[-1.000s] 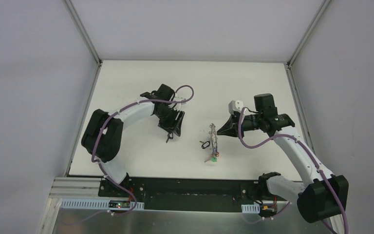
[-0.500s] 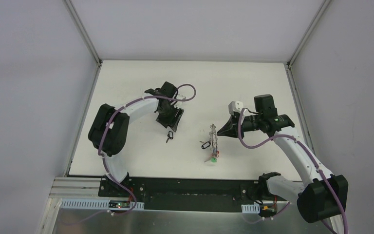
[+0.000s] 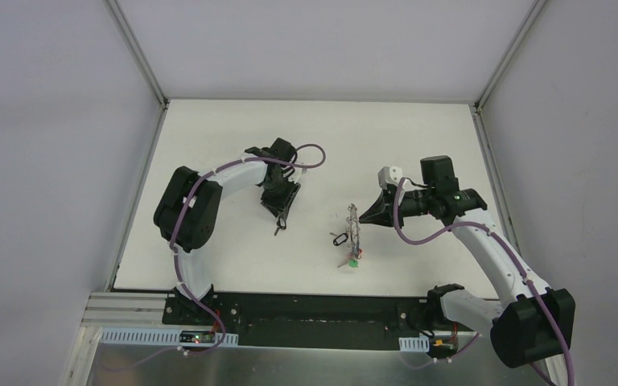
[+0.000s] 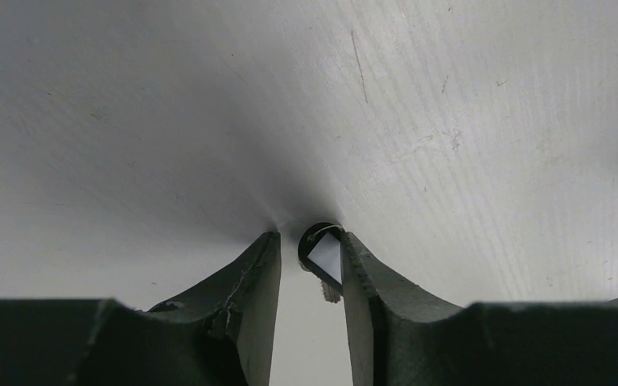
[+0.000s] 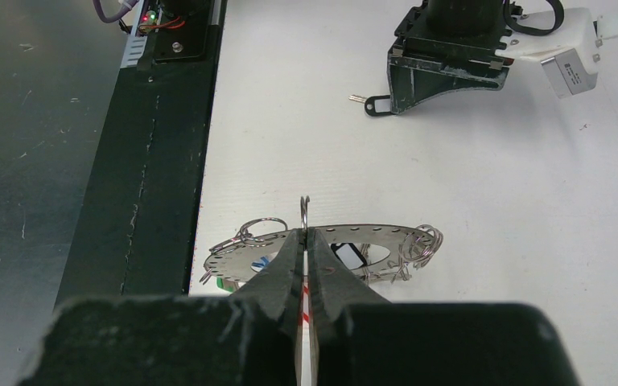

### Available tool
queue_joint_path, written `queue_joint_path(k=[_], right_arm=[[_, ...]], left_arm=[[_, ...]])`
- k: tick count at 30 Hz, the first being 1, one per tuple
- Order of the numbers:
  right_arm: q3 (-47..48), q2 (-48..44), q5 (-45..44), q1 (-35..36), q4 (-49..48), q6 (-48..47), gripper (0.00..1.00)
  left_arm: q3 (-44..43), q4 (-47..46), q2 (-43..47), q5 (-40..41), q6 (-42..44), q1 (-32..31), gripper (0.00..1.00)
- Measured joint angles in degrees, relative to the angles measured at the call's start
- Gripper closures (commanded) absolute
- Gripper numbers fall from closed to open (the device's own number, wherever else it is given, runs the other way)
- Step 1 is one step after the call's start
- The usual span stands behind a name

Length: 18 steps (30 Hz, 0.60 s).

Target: Put the keys on the keyring

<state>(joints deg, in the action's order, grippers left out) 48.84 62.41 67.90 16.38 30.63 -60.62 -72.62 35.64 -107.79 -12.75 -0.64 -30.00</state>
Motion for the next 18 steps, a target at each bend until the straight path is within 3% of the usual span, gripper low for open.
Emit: queue_joint_path(k=[8, 16, 18], right_arm=[[0.0, 0.0, 0.0, -0.1, 0.0, 0.0, 1.0], [-0.1, 0.0, 0.0, -0.5, -0.6, 0.3, 1.0], [-0.5, 0.0, 0.0, -0.5, -1.0, 0.4, 1.0]], left_arm=[[1.1, 0.1, 0.4, -1.6, -0.7, 0.0, 0.77], [1.4, 0.8, 0.4, -5.0, -2.6, 0.0, 1.0], [1.4, 0.9, 0.4, -6.1, -3.0, 0.0, 1.0]])
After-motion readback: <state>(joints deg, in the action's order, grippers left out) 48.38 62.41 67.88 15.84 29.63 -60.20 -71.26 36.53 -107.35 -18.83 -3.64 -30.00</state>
